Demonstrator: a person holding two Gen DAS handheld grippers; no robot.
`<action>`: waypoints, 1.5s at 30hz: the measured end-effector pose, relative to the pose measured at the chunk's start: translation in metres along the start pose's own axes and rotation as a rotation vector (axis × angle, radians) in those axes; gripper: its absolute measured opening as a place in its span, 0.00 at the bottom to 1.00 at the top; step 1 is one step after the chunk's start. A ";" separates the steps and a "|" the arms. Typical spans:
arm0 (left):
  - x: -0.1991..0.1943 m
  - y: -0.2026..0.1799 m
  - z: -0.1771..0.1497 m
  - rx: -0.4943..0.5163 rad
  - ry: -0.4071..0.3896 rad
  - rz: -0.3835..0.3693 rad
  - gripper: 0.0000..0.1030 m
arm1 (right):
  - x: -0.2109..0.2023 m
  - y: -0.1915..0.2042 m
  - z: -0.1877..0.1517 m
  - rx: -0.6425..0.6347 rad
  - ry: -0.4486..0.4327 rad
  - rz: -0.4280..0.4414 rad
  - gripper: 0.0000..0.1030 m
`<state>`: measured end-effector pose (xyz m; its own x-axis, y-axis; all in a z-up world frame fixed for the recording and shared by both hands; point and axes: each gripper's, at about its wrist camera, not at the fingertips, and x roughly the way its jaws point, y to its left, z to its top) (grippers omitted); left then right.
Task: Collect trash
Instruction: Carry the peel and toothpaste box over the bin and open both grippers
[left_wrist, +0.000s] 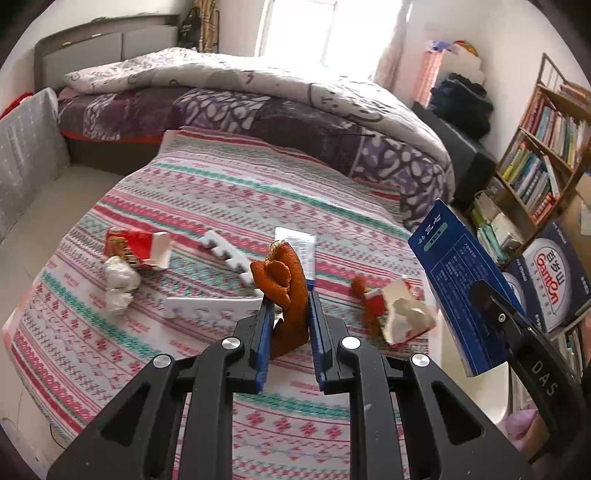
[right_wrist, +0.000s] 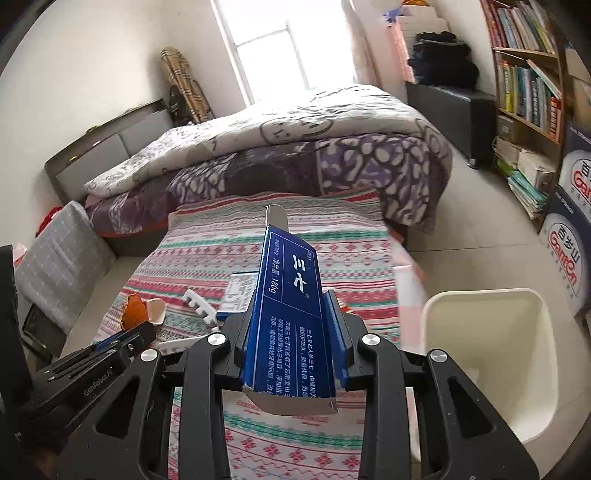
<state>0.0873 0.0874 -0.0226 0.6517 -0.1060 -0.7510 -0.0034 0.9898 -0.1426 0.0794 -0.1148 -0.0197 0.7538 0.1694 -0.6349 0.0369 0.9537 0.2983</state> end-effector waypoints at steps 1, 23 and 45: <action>0.001 -0.005 0.000 0.009 -0.001 -0.005 0.18 | -0.002 -0.004 0.001 0.006 -0.003 -0.006 0.30; 0.015 -0.106 -0.014 0.163 -0.019 -0.146 0.18 | -0.031 -0.135 0.003 0.265 0.019 -0.224 0.31; 0.040 -0.201 -0.054 0.311 0.100 -0.326 0.19 | -0.071 -0.213 -0.006 0.437 -0.022 -0.391 0.90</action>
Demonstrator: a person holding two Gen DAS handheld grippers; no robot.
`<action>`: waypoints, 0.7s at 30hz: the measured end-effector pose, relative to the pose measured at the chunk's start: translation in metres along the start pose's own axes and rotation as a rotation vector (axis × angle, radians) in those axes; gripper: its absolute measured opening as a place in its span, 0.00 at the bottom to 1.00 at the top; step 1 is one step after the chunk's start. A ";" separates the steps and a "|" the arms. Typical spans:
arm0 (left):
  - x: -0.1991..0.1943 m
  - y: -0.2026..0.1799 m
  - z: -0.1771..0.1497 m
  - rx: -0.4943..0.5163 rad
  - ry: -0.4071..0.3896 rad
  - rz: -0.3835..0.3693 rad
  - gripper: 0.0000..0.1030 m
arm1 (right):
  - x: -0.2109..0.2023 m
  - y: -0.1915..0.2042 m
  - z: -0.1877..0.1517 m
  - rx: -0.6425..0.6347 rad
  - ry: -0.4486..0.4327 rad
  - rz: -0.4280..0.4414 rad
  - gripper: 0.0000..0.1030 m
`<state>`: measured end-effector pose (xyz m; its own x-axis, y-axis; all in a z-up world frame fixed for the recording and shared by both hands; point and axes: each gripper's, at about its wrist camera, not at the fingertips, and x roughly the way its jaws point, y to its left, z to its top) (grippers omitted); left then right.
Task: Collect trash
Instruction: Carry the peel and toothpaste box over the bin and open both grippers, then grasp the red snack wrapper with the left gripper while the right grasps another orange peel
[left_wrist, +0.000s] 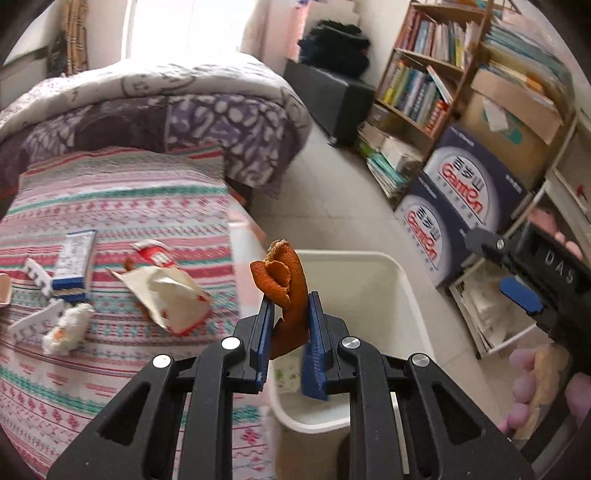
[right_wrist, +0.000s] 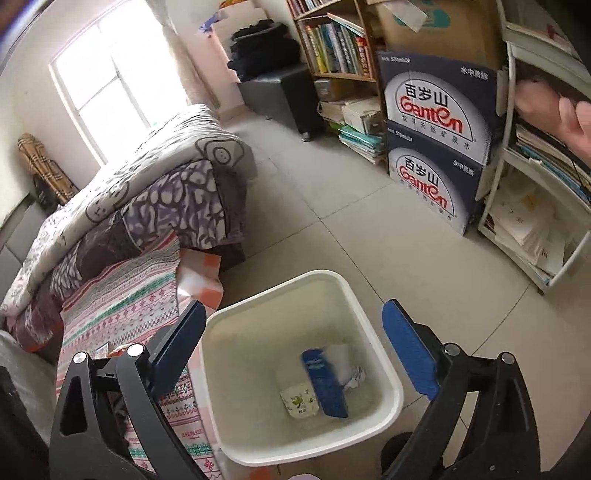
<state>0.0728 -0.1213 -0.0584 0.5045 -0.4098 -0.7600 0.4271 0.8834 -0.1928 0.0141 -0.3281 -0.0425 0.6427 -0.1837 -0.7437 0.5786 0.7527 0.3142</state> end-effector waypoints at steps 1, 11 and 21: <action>0.003 -0.002 -0.001 0.002 0.009 -0.010 0.19 | 0.000 -0.002 0.000 0.003 -0.001 -0.002 0.91; 0.021 -0.028 -0.010 0.044 0.072 -0.076 0.59 | 0.003 -0.016 0.003 0.041 0.013 -0.022 0.92; 0.015 0.011 0.004 -0.081 0.025 0.129 0.82 | 0.009 -0.009 -0.002 0.036 0.045 -0.003 0.92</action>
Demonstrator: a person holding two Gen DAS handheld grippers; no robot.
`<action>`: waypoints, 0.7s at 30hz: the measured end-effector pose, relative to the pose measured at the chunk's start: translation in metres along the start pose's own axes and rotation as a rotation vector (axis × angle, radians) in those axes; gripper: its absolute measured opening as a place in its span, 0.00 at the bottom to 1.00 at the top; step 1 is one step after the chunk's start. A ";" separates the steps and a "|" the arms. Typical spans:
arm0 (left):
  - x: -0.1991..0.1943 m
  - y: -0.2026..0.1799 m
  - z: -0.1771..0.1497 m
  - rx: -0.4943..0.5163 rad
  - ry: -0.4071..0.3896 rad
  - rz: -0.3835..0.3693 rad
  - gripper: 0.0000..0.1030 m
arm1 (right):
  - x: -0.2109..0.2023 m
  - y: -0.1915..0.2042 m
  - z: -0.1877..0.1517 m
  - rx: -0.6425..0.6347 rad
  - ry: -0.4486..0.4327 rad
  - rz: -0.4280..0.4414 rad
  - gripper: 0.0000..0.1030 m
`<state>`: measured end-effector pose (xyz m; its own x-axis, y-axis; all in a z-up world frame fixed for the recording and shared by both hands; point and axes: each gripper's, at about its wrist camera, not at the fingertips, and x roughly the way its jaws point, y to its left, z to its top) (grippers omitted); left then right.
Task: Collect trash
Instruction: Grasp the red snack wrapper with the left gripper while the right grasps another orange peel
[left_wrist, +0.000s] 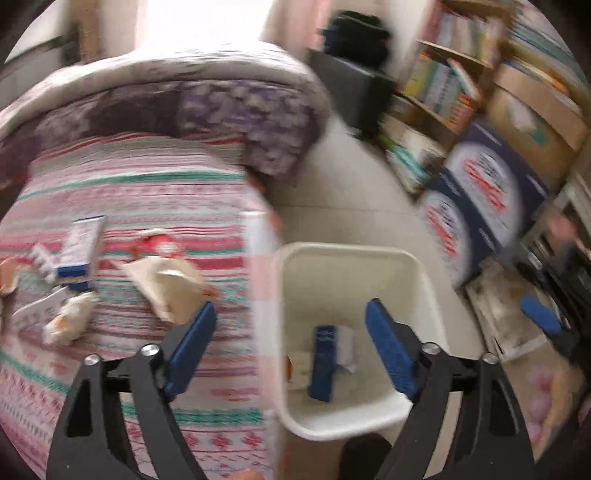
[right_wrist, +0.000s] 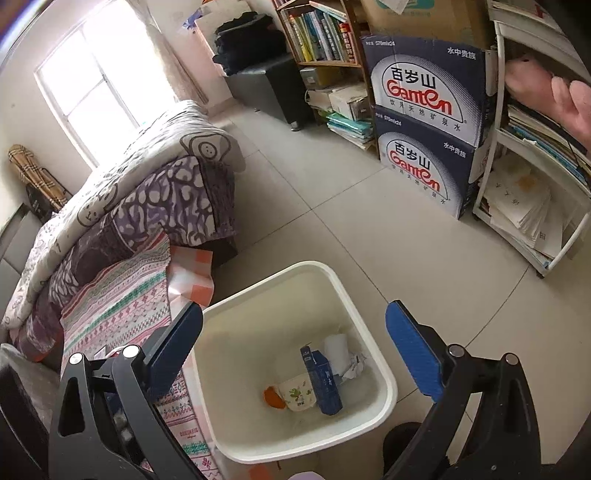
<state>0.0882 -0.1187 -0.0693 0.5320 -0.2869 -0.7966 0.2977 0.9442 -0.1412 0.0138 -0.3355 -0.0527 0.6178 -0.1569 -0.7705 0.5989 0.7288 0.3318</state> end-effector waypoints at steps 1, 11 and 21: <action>0.002 0.010 0.003 -0.042 -0.001 0.034 0.83 | 0.000 0.001 -0.001 -0.003 0.001 0.002 0.93; 0.050 0.086 0.019 -0.332 0.108 0.117 0.87 | 0.012 0.015 -0.006 -0.024 0.033 0.006 0.93; 0.088 0.113 0.014 -0.382 0.246 0.070 0.50 | 0.031 0.046 -0.020 -0.076 0.083 0.007 0.93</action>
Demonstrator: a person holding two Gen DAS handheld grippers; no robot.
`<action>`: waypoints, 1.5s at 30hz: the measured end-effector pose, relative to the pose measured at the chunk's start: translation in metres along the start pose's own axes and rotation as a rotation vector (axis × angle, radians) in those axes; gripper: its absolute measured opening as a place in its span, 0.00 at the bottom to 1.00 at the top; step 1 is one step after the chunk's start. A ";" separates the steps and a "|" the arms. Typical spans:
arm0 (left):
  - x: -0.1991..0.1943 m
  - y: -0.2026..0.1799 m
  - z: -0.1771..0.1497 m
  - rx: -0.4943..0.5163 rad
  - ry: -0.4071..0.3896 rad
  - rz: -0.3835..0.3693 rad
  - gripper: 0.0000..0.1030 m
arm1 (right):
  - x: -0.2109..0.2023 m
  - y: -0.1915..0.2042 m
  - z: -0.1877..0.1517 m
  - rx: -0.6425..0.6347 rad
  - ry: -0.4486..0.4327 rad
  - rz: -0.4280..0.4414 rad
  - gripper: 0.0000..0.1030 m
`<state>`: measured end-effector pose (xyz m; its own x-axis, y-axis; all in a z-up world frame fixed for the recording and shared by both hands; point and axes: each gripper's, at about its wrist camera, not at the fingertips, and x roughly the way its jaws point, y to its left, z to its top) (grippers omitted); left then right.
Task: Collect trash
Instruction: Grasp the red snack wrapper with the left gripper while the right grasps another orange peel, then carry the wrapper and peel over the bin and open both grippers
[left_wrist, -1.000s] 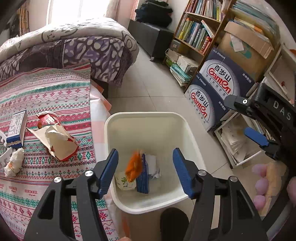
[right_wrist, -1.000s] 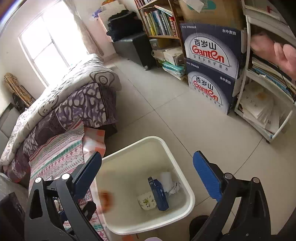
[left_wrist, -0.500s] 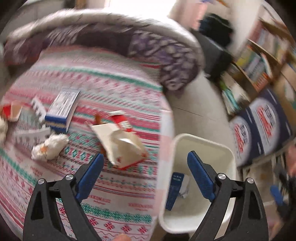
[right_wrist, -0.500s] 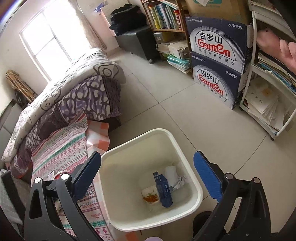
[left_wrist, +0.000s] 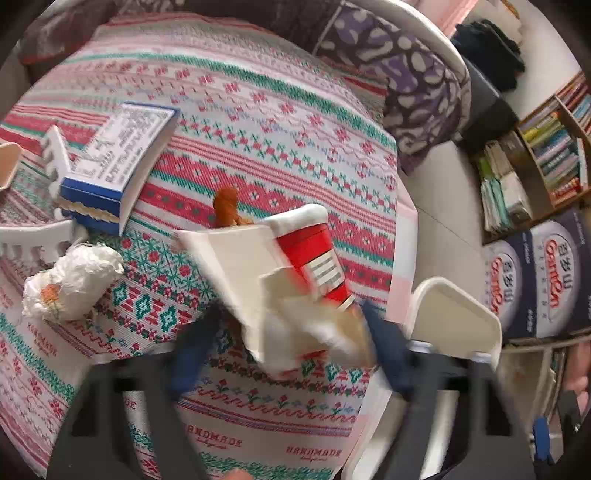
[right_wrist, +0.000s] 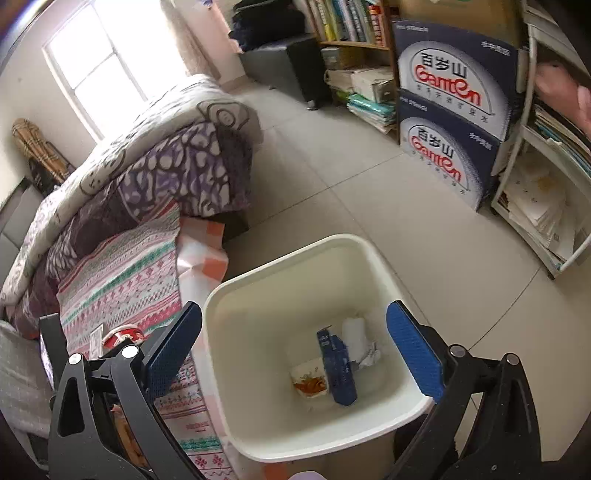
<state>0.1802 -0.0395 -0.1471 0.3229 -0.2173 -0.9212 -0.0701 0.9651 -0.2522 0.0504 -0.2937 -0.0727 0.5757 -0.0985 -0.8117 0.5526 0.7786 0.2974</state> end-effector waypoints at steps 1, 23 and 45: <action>-0.002 0.001 0.000 0.019 0.000 -0.015 0.49 | 0.001 0.004 -0.002 -0.010 0.005 0.003 0.93; -0.124 0.142 0.007 -0.062 -0.213 0.052 0.45 | 0.043 0.168 -0.080 -0.341 0.131 0.107 0.93; -0.146 0.211 0.000 -0.122 -0.222 0.091 0.46 | 0.116 0.225 -0.103 -0.600 0.114 0.053 0.21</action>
<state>0.1185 0.1964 -0.0657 0.5082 -0.0801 -0.8575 -0.2169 0.9517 -0.2174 0.1793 -0.0658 -0.1519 0.5068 -0.0092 -0.8620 0.0702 0.9971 0.0306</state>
